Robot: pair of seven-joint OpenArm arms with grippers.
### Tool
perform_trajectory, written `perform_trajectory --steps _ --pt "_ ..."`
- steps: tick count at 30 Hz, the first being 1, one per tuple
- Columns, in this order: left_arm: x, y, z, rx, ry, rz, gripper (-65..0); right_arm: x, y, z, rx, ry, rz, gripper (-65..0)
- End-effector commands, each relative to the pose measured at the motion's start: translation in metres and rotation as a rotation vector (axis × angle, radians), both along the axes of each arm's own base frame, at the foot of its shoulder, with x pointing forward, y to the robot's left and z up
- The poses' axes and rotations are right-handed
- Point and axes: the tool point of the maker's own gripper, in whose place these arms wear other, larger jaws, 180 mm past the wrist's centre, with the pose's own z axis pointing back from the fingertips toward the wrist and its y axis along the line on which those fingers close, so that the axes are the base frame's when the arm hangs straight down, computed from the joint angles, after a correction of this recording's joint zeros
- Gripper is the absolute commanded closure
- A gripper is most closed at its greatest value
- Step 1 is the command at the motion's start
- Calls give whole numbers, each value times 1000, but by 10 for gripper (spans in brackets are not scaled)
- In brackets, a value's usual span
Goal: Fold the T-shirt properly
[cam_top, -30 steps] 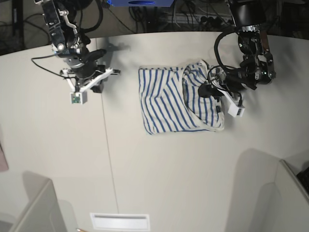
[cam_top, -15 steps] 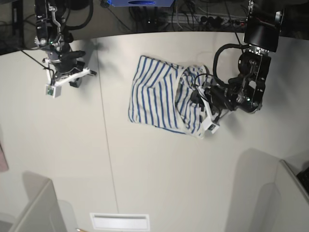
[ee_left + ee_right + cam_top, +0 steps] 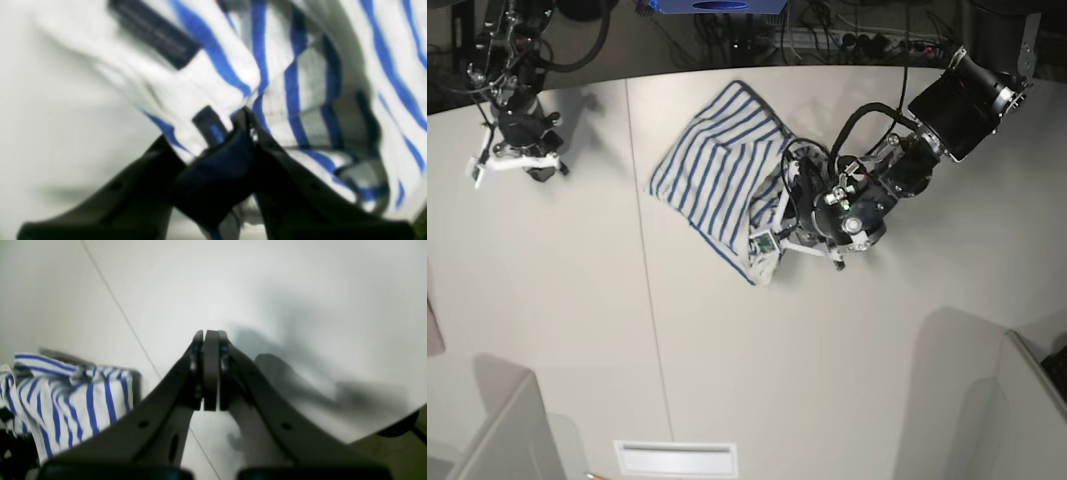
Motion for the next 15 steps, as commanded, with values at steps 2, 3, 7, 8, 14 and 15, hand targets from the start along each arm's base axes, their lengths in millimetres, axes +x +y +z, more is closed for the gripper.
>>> perform_trajectory --steps 2,3,7,8,14,15 --pt "14 4 7 82 -85 -116 0 2 -3 6 -13 -23 -6 0" --pt "16 0 8 84 -117 -182 0 1 -2 6 -12 -21 -4 0" --pt "17 -12 6 117 -216 -390 0 0 0 5 -3 -20 -12 0" --pt "18 -12 6 134 -232 -422 0 -1 2 3 7 -19 -19 0" --pt "12 -28 6 147 -244 -542 0 -3 6 0 35 -20 -47 0" --pt "13 -33 8 130 -253 -549 0 -3 7 0 37 -20 -48 0"
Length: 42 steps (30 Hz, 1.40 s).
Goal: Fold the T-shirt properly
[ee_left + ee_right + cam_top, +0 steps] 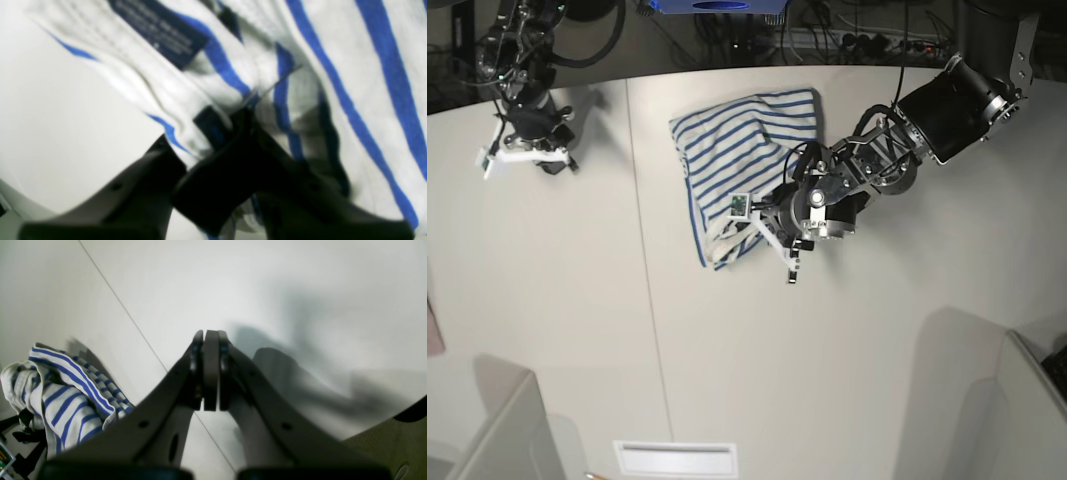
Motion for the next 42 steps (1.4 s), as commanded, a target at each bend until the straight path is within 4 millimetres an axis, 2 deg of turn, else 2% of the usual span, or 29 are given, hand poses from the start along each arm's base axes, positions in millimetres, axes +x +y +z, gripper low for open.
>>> perform_trajectory --steps 1,13,24,42 --pt "4 -9 7 -28 -8 -24 0 4 -4 8 -19 -30 -5 0" --pt "-4 -32 8 -15 -12 -119 0 0 6 3 19 -22 -26 0" --pt "25 -25 13 17 -39 -85 0 -7 7 -1 18 -7 -25 0" --pt "35 -22 19 31 -65 -80 0 -4 10 0 27 -15 -26 0"
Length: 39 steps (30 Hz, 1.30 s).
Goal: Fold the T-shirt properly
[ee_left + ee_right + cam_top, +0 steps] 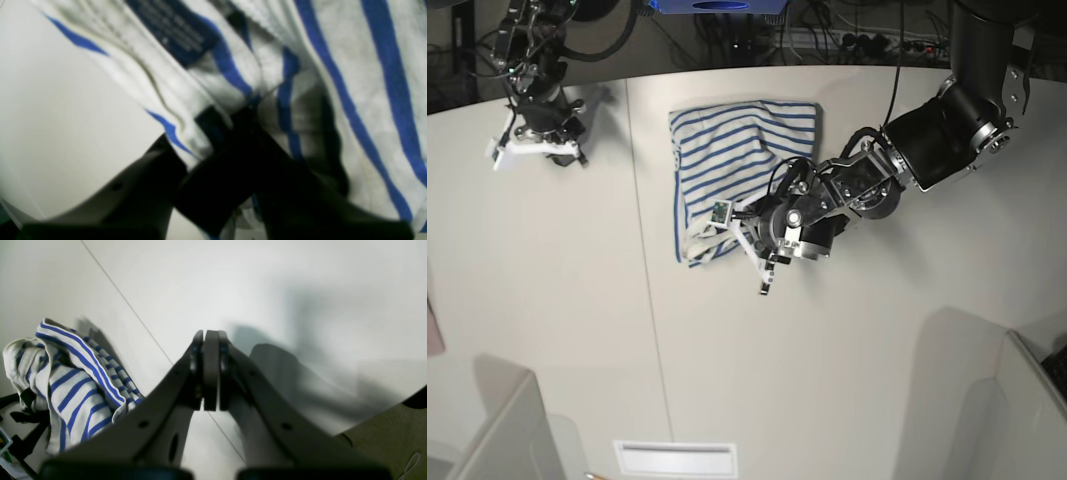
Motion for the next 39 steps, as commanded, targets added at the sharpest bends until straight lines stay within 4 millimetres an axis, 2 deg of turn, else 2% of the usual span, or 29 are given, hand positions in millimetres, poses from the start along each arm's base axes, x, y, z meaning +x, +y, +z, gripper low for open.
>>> perform_trajectory --steps 1,2,5,9,12,14,17,21,23,26,29,30,31,35,37,38,39 --pt "16 1 14 2 -51 7 0 5 -3 9 -15 -33 -3 0" --pt "18 1 15 2 -54 7 -30 5 -3 9 -15 -33 -3 0" --pt "22 0 20 1 -68 2 -196 6 -3 9 -15 -34 -3 0" --pt "24 -17 29 -32 -80 -10 -393 6 -3 9 -15 -34 -3 0" --pt "29 -21 35 -40 -92 -17 -507 6 -3 9 -15 -34 -3 0" --pt "30 -31 40 -59 -99 -24 -556 6 -4 8 -16 -33 -3 0" --pt "42 -37 60 -104 -135 -10 -586 6 -5 8 -20 -31 -1 0" --pt "56 -38 89 -171 -191 21 -586 7 -5 1 -11 -16 -5 0" --pt "65 -39 112 -222 -234 40 -584 6 -6 -5 -7 -3 -7 0" --pt "77 -31 141 -289 -290 92 -581 6 -6 -5 -9 -2 -5 0" --pt "81 -1 149 -263 -323 190 -579 7 -6 -2 -13 -9 -1 0" --pt "79 3 148 -257 -324 203 -579 8 -8 -1 -19 -10 2 0" --pt "73 3 141 -249 -308 204 -579 12 -10 1 -28 -20 8 0" --pt "53 -4 123 -237 -267 180 -579 23 6 4 -31 -31 88 0" --pt "46 -4 132 -268 -283 190 -576 28 19 5 -27 -36 136 0" --pt "46 4 141 -276 -307 222 -561 29 22 5 -27 -36 153 0" --pt "49 16 152 -279 -336 271 -520 30 27 4 -25 -36 169 0"
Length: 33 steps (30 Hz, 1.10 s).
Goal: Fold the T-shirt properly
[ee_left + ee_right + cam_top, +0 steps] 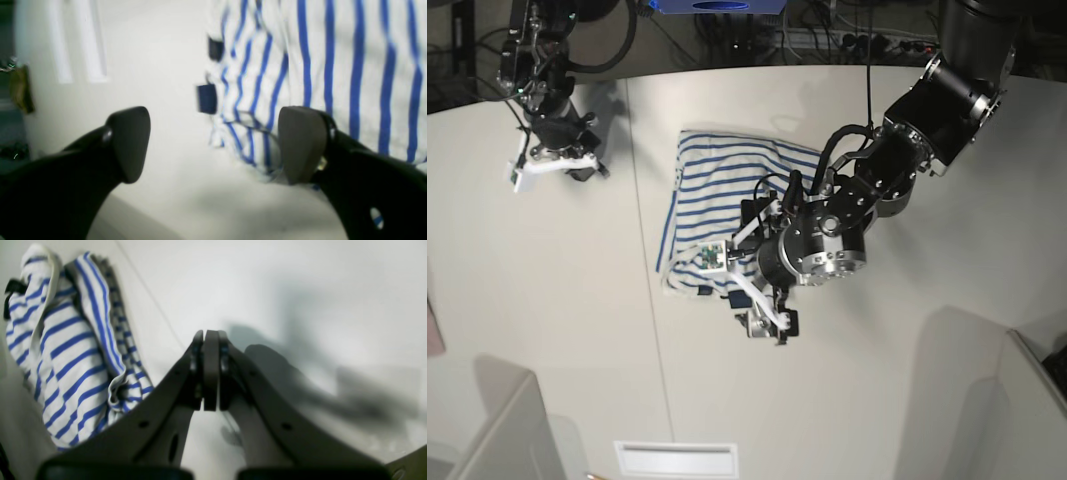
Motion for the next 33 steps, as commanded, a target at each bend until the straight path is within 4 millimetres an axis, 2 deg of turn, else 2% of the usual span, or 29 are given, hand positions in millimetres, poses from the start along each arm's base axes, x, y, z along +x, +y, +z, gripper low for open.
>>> perform_trajectory --steps 1,3,5,6,7,10,13,16,21,26,33 --pt "17 25 24 17 -77 92 -464 6 -1 9 -16 -37 14 0" --pt "18 52 39 -11 -106 185 -298 6 3 9 -13 -37 24 0" --pt "17 83 35 -18 -95 273 -92 6 3 14 -22 -53 27 0" --pt "14 102 28 -13 -75 323 0 8 -2 21 -54 -78 28 0" --pt "11 117 22 -12 -62 365 0 8 -7 26 -95 -98 34 0" --pt "-7 152 4 -76 -22 460 0 11 -3 39 -244 -175 126 0" --pt "-33 171 -16 -198 -2 488 0 11 14 47 -364 -278 242 0" --pt "-65 166 -28 -351 0 432 0 3 27 56 -452 -381 307 0" --pt "-118 164 -25 -603 -39 353 0 -16 35 72 -574 -517 343 0" --pt "-164 174 -19 -825 -100 408 0 -49 30 77 -623 -596 325 0" --pt "-240 225 -57 -1093 -106 714 0 -127 26 49 -627 -518 354 0"
